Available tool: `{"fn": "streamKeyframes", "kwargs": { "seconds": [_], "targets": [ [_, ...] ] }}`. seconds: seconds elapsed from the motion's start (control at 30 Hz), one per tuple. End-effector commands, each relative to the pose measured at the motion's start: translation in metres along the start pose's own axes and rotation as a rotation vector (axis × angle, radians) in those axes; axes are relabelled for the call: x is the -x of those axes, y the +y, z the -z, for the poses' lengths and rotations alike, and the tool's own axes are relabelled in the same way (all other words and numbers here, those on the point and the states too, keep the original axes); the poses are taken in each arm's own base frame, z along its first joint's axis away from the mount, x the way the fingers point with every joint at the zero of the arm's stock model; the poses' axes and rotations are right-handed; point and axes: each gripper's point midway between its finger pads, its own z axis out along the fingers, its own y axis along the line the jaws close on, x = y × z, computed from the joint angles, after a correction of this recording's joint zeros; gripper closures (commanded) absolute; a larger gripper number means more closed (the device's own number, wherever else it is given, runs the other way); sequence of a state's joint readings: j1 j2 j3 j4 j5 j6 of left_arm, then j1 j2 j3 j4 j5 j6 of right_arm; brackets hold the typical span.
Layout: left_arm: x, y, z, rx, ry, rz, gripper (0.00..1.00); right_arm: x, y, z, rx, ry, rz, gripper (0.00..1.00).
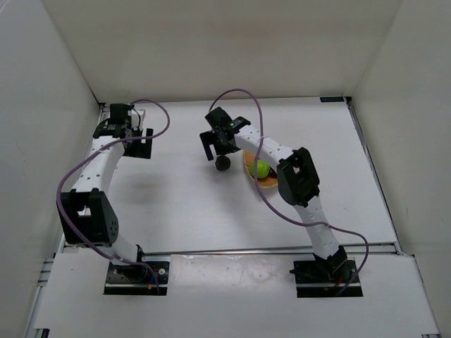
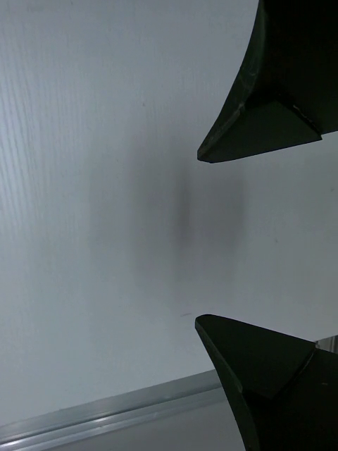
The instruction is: Place and organize the fake fruits in the fruit bowl
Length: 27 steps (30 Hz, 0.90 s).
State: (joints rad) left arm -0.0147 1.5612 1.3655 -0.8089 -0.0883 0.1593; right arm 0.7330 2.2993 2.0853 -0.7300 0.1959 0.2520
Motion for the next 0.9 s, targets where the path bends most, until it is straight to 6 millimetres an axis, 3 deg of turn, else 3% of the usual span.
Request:
{"fn": "streamKeyframes", "kwargs": {
  "seconds": [0.0,0.17,0.23,0.3,0.33,0.37,0.4,0.43,0.5,0.57,0.6,0.63,0.67,0.7,0.73,0.8,0.83,0.87],
  "targets": [
    [-0.003,0.018,0.027,0.018,-0.066,0.078,0.00,-0.005,-0.003,-0.002,0.004,0.046,-0.005,0.00],
    [-0.026,0.025,0.019,0.002,-0.021,0.141,0.00,-0.032,0.010,-0.021,0.030,0.120,0.008,0.03],
    [-0.029,0.025,0.017,-0.008,-0.013,0.148,0.00,-0.046,0.014,-0.026,0.037,0.154,0.018,0.13],
    [-0.029,0.025,0.017,-0.008,-0.013,0.148,0.00,-0.046,0.018,-0.025,0.031,0.146,0.016,0.31],
    [-0.029,0.025,0.017,-0.008,-0.013,0.148,0.00,-0.040,0.019,-0.017,0.038,0.121,0.013,0.37],
    [-0.029,0.025,0.017,-0.008,-0.013,0.148,0.00,-0.033,0.020,-0.012,0.044,0.099,0.001,0.52],
    [-0.029,0.024,0.017,-0.008,-0.013,0.157,0.00,-0.033,0.017,-0.008,0.032,0.096,0.002,0.61],
    [-0.028,0.025,0.020,-0.006,-0.022,0.158,0.00,-0.019,0.017,0.005,0.033,0.047,-0.004,0.69],
    [-0.028,0.023,0.020,-0.015,-0.024,0.157,0.00,-0.010,0.013,0.019,0.019,0.014,-0.016,0.75],
    [-0.026,0.022,0.023,-0.022,-0.036,0.157,0.00,0.005,0.008,0.047,0.028,-0.037,-0.046,0.75],
    [-0.026,0.022,0.023,-0.022,-0.036,0.157,0.00,0.006,-0.006,0.054,0.015,-0.041,-0.077,0.77],
    [-0.028,0.021,0.025,-0.022,-0.038,0.157,0.00,0.017,-0.013,0.081,0.023,-0.091,-0.124,0.77],
    [-0.028,0.021,0.025,-0.022,-0.038,0.157,0.00,0.021,-0.021,0.093,0.022,-0.117,-0.156,0.77],
    [-0.032,0.020,0.023,-0.024,-0.027,0.157,0.00,0.026,-0.043,0.103,-0.008,-0.148,-0.208,0.78],
    [-0.030,0.021,0.025,-0.022,-0.036,0.157,0.00,0.018,-0.058,0.122,-0.028,-0.167,-0.262,0.78],
    [-0.034,0.020,0.024,-0.024,-0.026,0.157,0.00,0.010,-0.105,0.135,-0.116,-0.192,-0.352,0.78],
    [-0.033,0.020,0.027,-0.022,-0.036,0.157,0.00,0.007,-0.121,0.153,-0.140,-0.222,-0.378,0.80],
    [-0.036,0.018,0.025,-0.033,-0.029,0.157,0.00,-0.014,-0.137,0.148,-0.179,-0.183,-0.405,0.80]
  ]
}}
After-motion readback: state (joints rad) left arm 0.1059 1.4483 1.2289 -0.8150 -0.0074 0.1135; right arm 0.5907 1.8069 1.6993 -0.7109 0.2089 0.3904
